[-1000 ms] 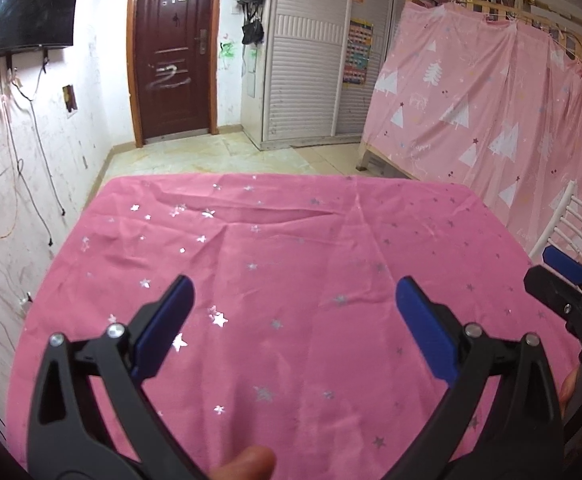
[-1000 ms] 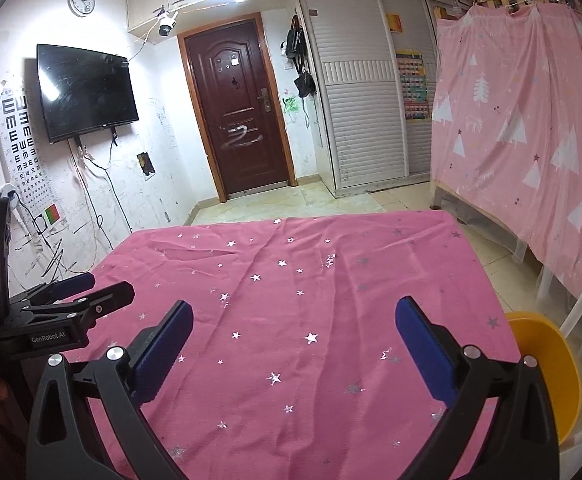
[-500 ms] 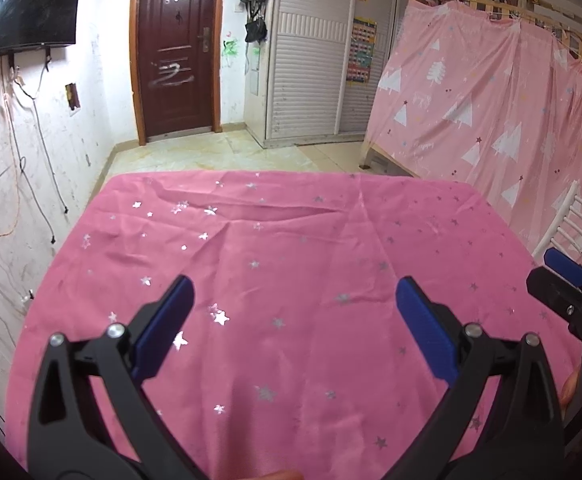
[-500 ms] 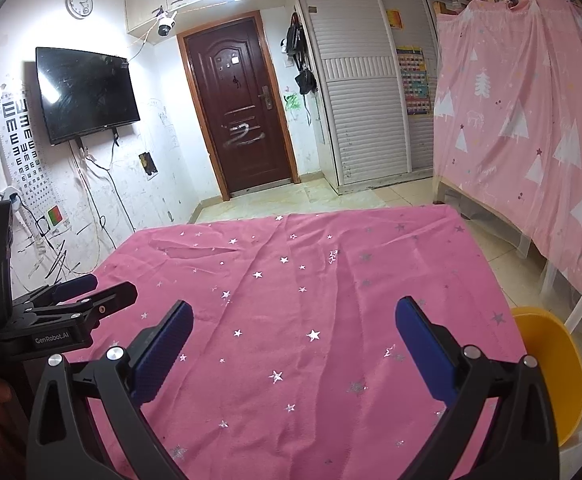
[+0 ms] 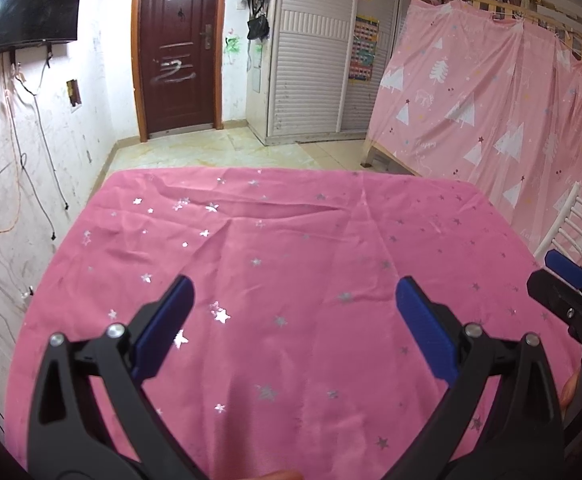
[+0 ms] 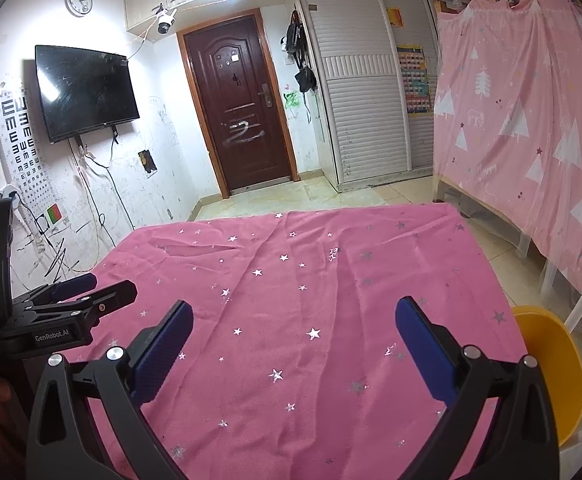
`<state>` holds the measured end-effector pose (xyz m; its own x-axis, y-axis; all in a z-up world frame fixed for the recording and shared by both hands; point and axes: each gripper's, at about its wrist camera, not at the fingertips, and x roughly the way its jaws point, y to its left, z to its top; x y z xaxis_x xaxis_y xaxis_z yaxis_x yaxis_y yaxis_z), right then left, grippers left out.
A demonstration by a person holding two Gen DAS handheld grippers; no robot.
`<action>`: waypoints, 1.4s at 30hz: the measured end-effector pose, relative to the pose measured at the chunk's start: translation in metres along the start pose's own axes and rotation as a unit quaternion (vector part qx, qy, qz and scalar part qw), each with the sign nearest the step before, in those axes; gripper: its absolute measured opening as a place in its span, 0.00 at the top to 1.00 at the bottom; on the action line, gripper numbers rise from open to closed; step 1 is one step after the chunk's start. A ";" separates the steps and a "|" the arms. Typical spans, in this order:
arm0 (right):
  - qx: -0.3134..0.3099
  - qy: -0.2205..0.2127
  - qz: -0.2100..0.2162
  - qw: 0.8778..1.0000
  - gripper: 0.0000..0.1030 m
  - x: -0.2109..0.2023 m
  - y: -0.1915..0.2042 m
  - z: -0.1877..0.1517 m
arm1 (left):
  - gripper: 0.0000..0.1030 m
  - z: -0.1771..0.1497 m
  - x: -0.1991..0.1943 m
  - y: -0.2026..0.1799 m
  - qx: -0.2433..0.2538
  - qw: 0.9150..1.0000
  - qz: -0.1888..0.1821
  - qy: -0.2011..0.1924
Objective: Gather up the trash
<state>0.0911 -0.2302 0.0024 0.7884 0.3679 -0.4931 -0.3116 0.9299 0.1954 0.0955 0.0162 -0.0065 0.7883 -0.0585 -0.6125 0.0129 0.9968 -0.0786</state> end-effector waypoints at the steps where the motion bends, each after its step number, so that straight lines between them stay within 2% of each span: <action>1: 0.000 0.000 0.001 1.000 0.09 0.000 0.000 0.000 | 0.06 0.000 0.000 0.000 0.000 1.000 0.000 0.000; 42: -0.001 0.001 -0.002 1.000 0.08 0.001 0.002 -0.001 | 0.06 -0.002 0.002 0.002 -0.004 1.000 0.011 0.002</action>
<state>0.0906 -0.2278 0.0017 0.7885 0.3647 -0.4952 -0.3101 0.9311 0.1920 0.0963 0.0178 -0.0092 0.7853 -0.0378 -0.6180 -0.0092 0.9973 -0.0727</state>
